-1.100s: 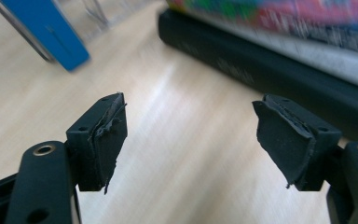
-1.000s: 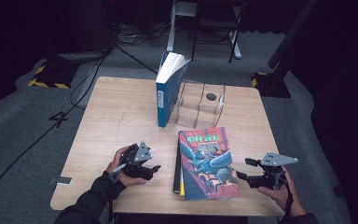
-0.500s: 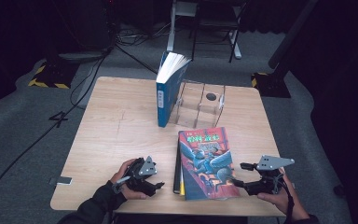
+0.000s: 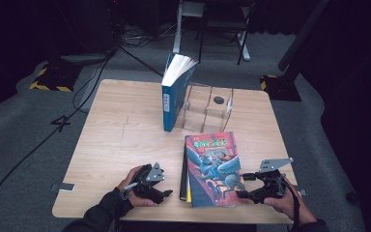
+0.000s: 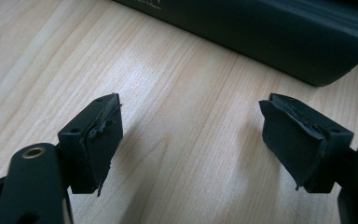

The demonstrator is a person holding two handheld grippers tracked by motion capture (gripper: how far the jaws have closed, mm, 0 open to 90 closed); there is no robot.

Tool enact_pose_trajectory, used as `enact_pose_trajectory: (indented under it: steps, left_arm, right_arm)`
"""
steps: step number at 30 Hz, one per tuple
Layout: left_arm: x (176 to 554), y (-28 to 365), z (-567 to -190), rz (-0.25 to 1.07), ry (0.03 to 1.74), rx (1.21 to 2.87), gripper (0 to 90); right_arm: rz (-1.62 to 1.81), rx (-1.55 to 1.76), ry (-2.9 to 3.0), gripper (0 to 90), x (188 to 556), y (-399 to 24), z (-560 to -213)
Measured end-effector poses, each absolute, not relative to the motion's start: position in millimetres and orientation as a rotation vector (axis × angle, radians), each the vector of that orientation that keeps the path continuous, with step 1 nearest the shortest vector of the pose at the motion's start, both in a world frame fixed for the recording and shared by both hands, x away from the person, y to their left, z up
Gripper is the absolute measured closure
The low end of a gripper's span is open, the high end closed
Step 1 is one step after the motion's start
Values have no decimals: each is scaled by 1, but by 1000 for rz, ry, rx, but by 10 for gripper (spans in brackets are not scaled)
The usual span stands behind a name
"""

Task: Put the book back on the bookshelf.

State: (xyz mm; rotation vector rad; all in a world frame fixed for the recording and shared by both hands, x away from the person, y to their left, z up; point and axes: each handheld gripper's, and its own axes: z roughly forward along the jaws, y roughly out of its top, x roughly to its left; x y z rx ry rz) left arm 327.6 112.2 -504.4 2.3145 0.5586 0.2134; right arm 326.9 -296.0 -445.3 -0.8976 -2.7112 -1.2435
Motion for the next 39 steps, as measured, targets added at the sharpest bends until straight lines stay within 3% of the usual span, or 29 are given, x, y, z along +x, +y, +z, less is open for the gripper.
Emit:
enact_pose_trajectory:
  steps: [11, 24, 39]
  left_arm:
    - [330, 112, -505, 206, 551, 2317, 192]
    - [347, 105, -504, 192, 550, 2314, 190]
    - [347, 104, -504, 207, 556, 2316, 194]
  right_arm:
    - [-1259, -875, -2809, 258, 326, -291, -439]
    - [-1145, -908, -2733, 237, 358, -288, -439]
    - [-1092, -892, -2906, 276, 348, -276, -426]
